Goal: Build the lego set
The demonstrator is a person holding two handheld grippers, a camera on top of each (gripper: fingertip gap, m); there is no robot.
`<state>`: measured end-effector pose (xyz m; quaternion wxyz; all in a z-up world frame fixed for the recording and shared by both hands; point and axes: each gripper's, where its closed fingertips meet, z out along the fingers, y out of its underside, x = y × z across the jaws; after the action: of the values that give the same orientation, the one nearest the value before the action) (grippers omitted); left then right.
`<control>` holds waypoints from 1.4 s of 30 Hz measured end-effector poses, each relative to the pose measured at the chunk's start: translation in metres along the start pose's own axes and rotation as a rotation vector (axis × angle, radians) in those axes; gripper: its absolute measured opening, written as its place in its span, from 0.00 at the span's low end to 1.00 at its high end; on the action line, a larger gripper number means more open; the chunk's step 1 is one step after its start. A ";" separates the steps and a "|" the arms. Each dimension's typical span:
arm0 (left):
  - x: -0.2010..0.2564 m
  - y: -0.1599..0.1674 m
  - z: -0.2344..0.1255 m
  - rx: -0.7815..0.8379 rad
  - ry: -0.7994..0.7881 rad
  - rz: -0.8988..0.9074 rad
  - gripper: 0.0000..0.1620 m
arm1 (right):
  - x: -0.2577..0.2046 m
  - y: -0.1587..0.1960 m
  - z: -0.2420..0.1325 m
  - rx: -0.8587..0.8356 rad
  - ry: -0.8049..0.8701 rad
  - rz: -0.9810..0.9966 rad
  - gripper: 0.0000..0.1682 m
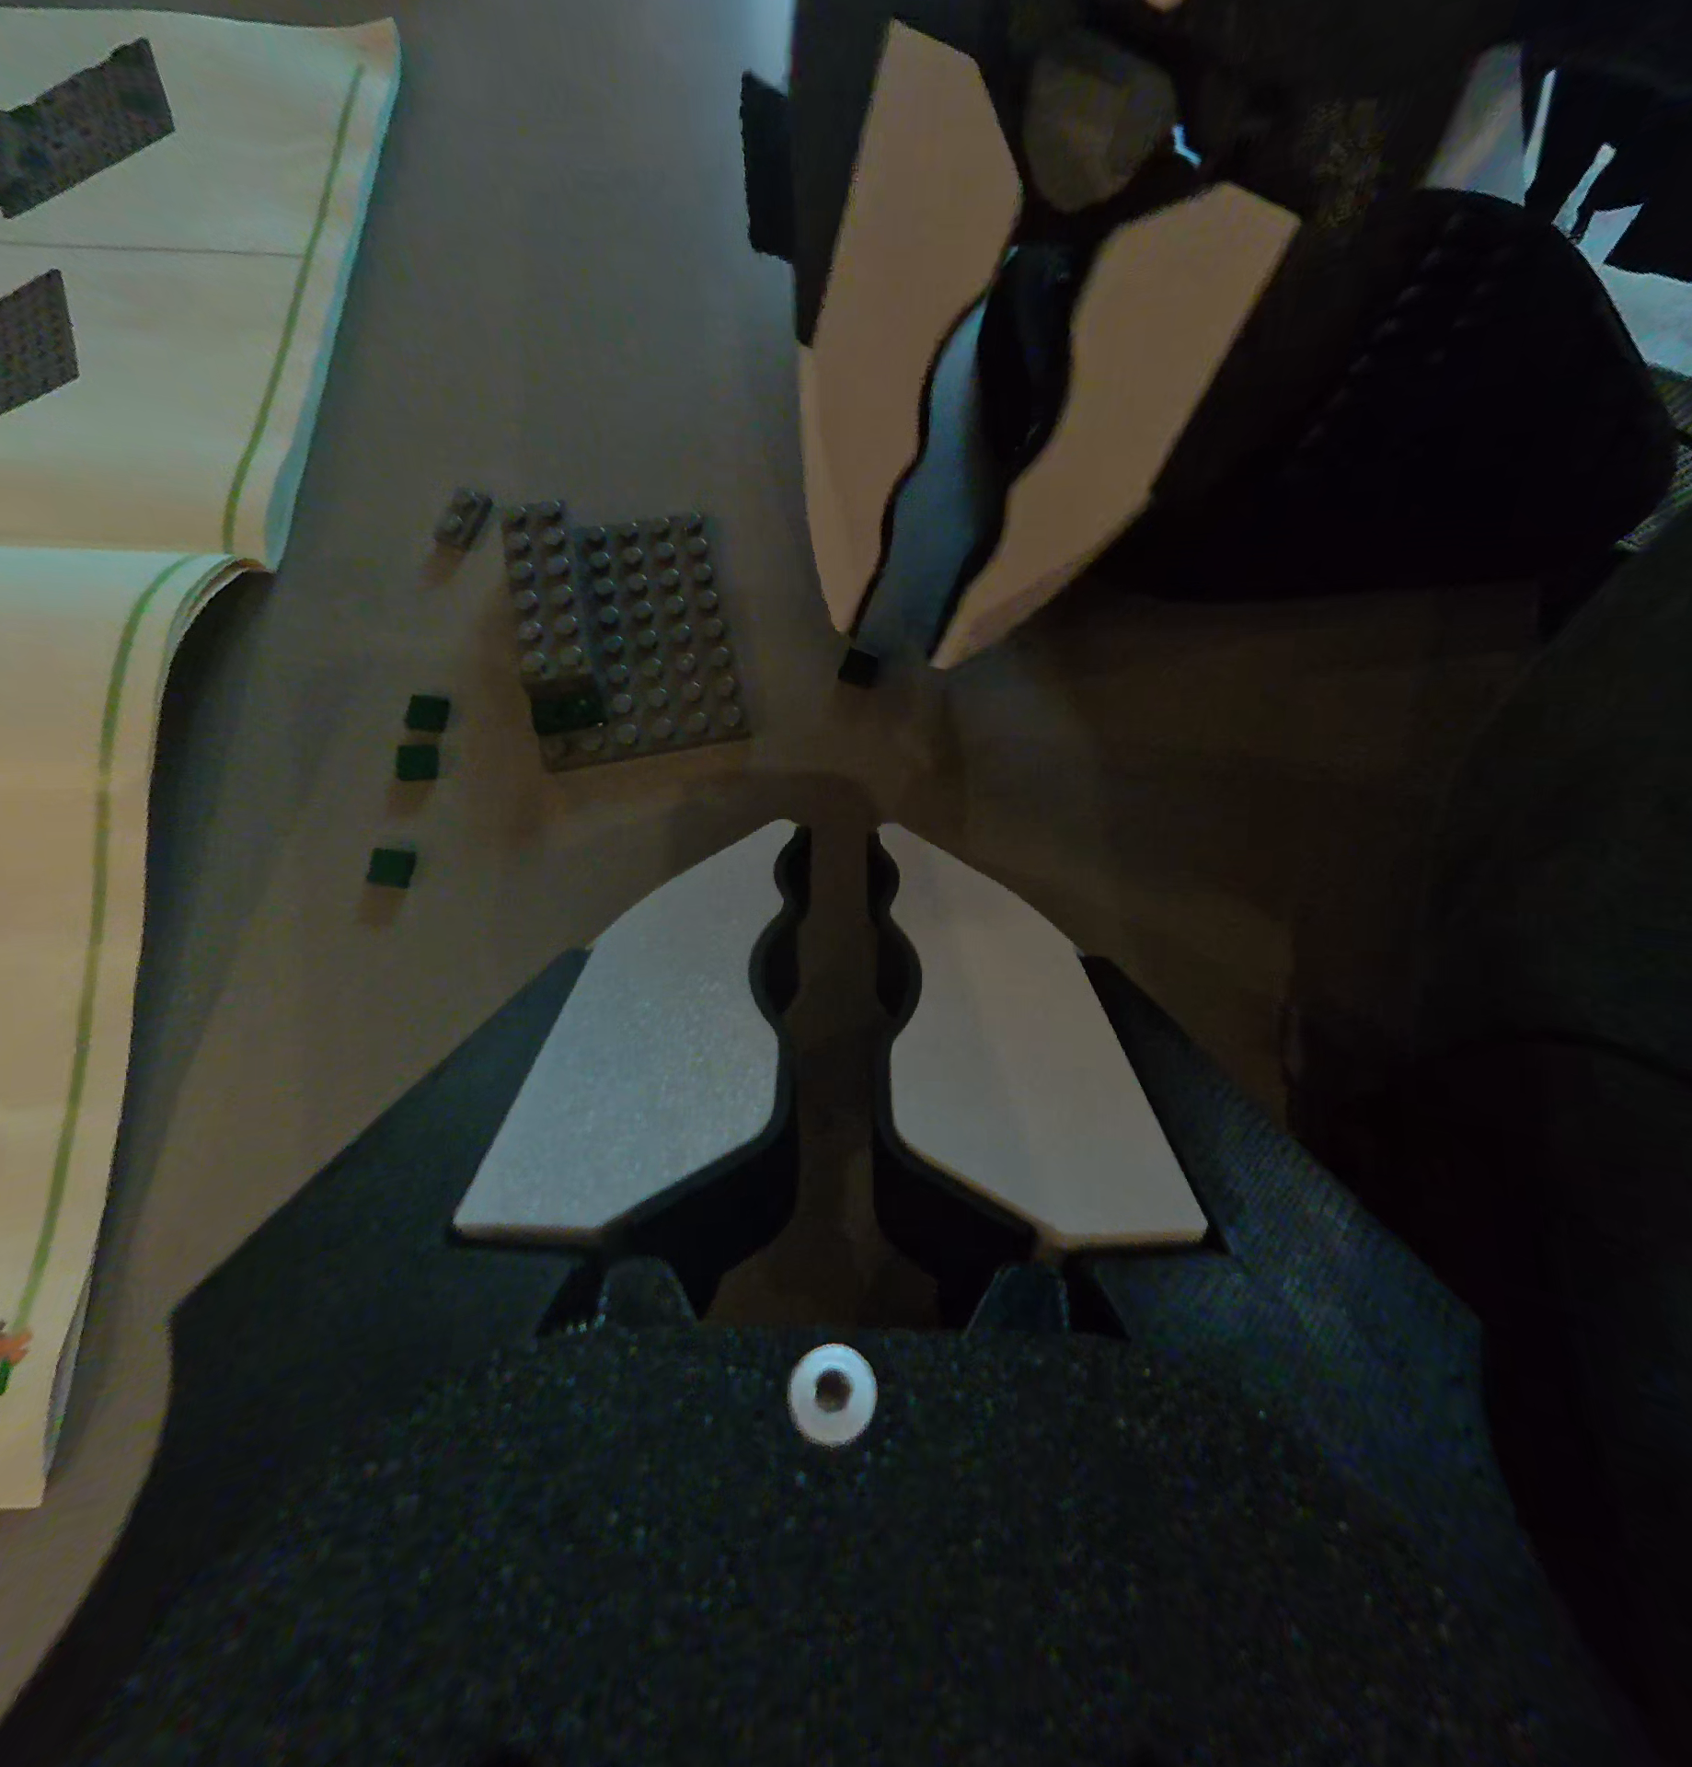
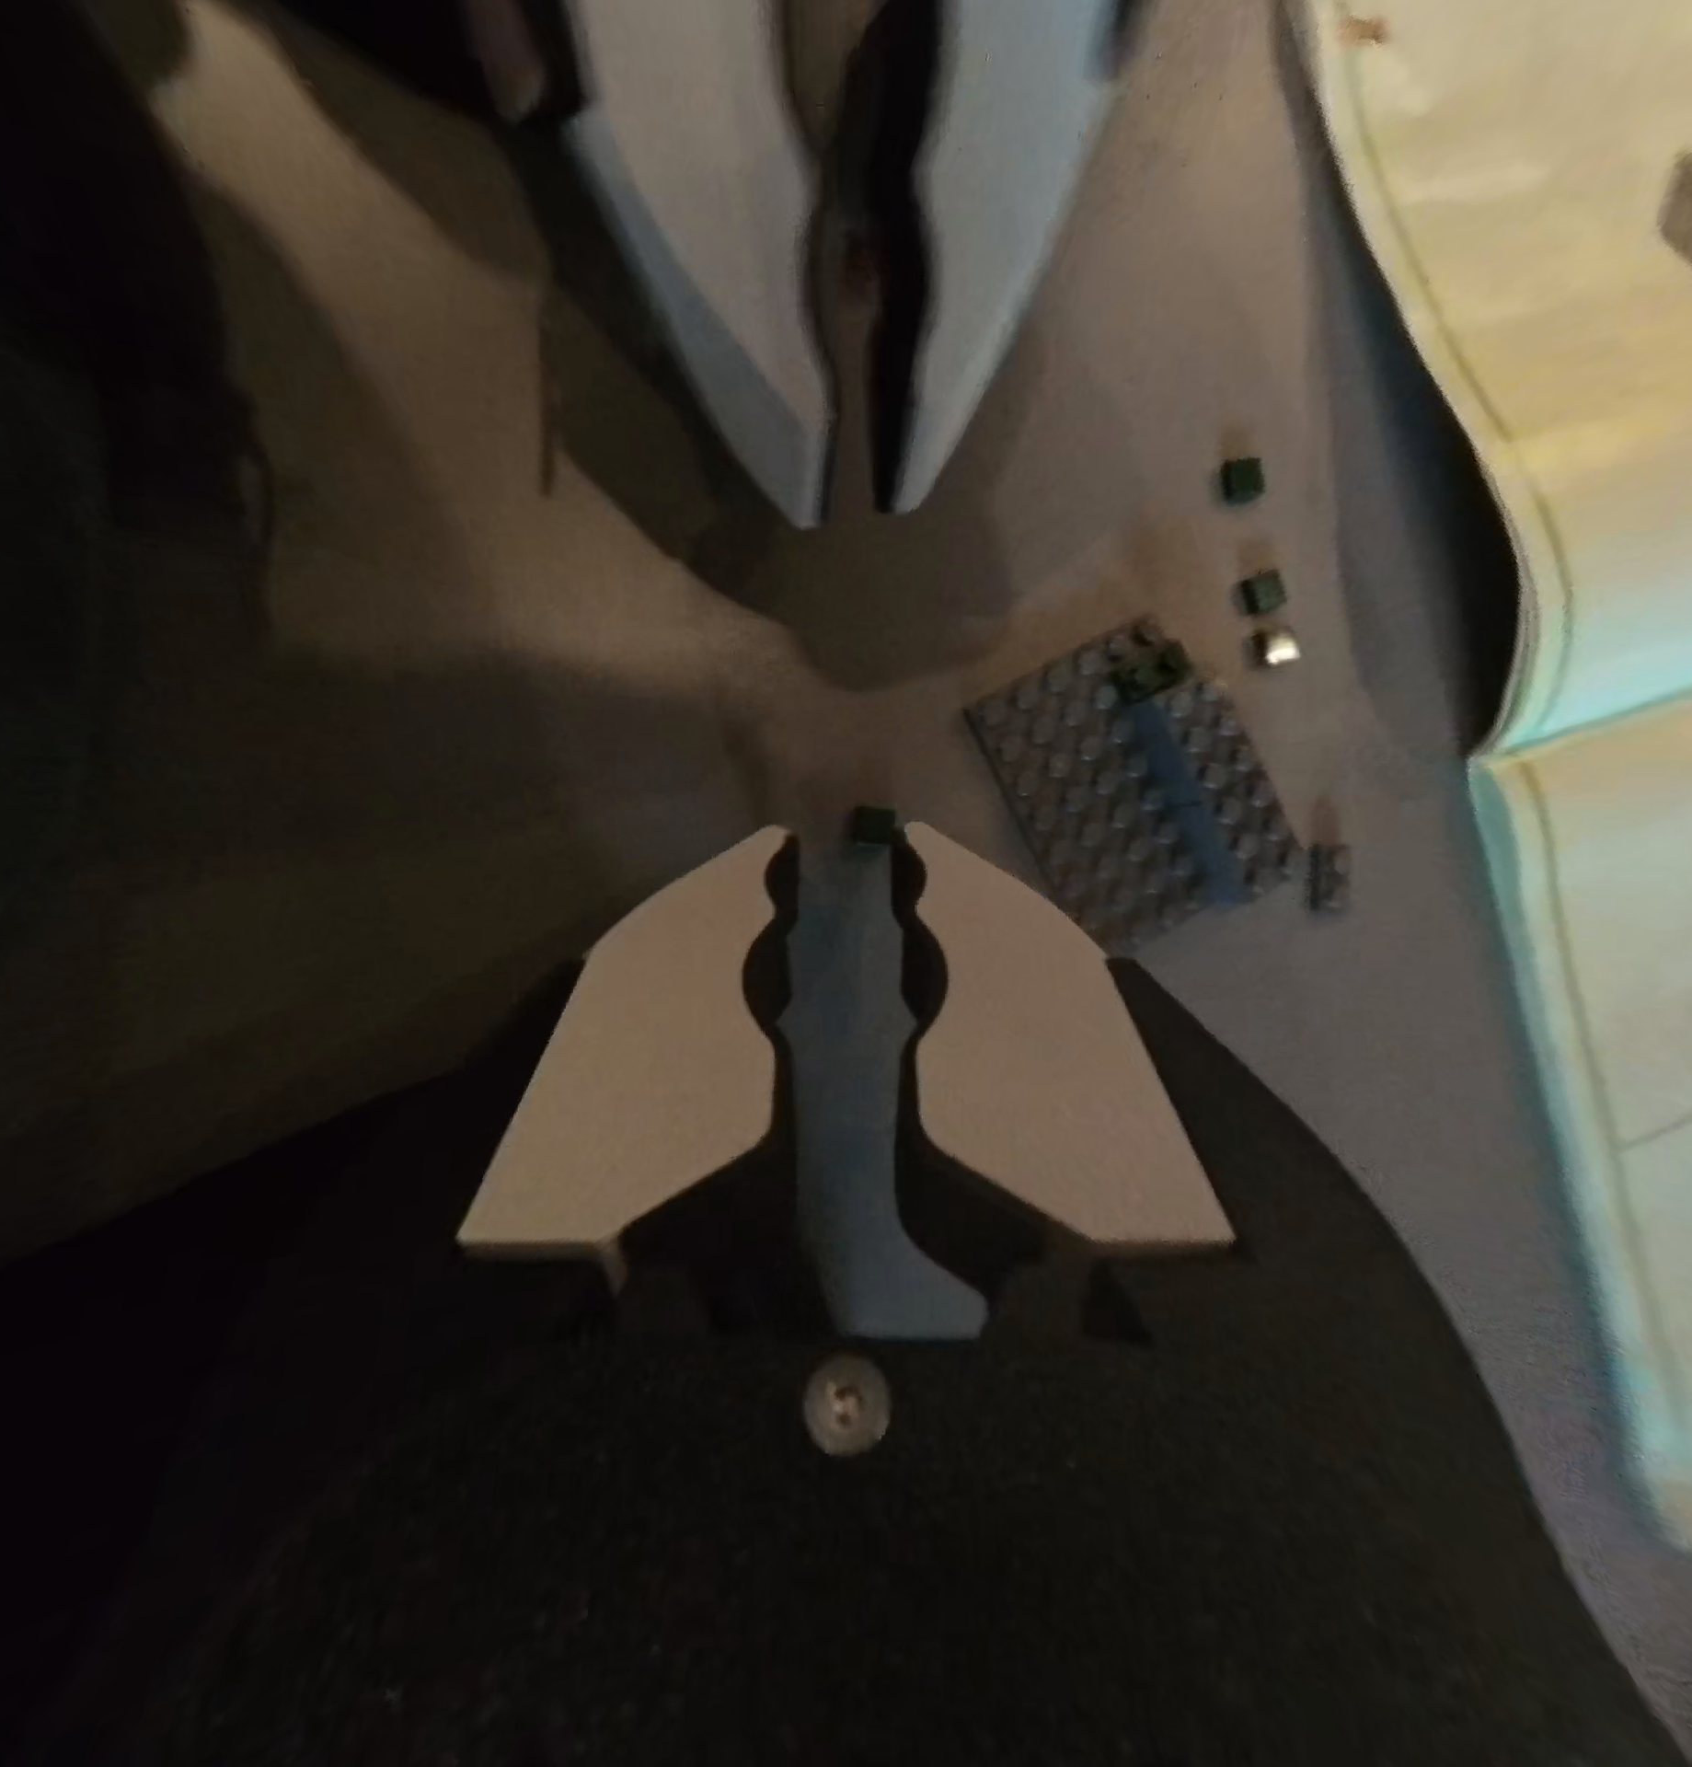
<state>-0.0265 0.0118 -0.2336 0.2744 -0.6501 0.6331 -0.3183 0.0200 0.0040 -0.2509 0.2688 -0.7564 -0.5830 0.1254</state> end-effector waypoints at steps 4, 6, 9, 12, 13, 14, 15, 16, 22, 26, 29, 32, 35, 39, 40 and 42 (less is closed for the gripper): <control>-0.001 -0.001 -0.001 0.009 -0.005 -0.003 0.07 | 0.004 -0.001 0.003 0.040 -0.060 0.151 0.10; -0.002 -0.001 -0.003 0.016 -0.010 -0.008 0.07 | 0.005 0.000 0.004 0.039 -0.074 0.179 0.09; -0.005 -0.001 -0.006 0.027 -0.017 -0.021 0.07 | 0.004 0.001 0.007 0.022 -0.082 0.180 0.07; -0.008 -0.002 -0.008 0.039 -0.028 -0.044 0.07 | 0.005 0.002 0.008 0.008 -0.076 0.174 0.05; -0.010 -0.002 -0.009 0.041 -0.035 -0.055 0.07 | 0.005 0.002 0.008 0.004 -0.077 0.172 0.05; -0.013 -0.002 -0.009 0.040 -0.046 -0.068 0.07 | 0.005 0.002 0.008 0.001 -0.076 0.170 0.05; -0.015 -0.001 -0.010 0.038 -0.057 -0.079 0.07 | 0.005 0.002 0.008 0.000 -0.074 0.166 0.05; -0.017 -0.001 -0.011 0.039 -0.068 -0.090 0.07 | 0.006 0.002 0.008 0.002 -0.068 0.159 0.05; -0.029 0.002 -0.020 0.048 -0.132 -0.129 0.06 | 0.024 -0.011 0.000 0.077 -0.015 0.090 0.04; -0.032 0.002 -0.025 0.068 -0.156 -0.149 0.06 | 0.036 -0.018 0.002 0.080 -0.010 0.013 0.05; -0.031 0.004 -0.027 0.077 -0.166 -0.160 0.06 | 0.042 -0.022 0.008 0.052 -0.014 -0.068 0.04; -0.031 0.007 -0.029 0.084 -0.175 -0.168 0.06 | 0.046 -0.024 0.014 0.019 -0.028 -0.134 0.04; -0.031 0.007 -0.031 0.098 -0.174 -0.172 0.06 | 0.049 -0.025 0.016 -0.006 -0.036 -0.183 0.04; -0.031 0.007 -0.032 0.109 -0.169 -0.184 0.06 | 0.053 -0.025 0.016 -0.026 -0.040 -0.209 0.04; -0.031 0.007 -0.032 0.111 -0.166 -0.185 0.06 | 0.053 -0.024 0.015 -0.032 -0.039 -0.218 0.04; -0.031 0.007 -0.032 0.111 -0.160 -0.188 0.06 | 0.054 -0.022 0.015 -0.047 -0.039 -0.233 0.04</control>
<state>-0.0552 0.0437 -0.2206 0.3287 -0.7135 0.5270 -0.3242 0.0106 0.0630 -0.2441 0.2523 -0.6870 -0.6749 0.0943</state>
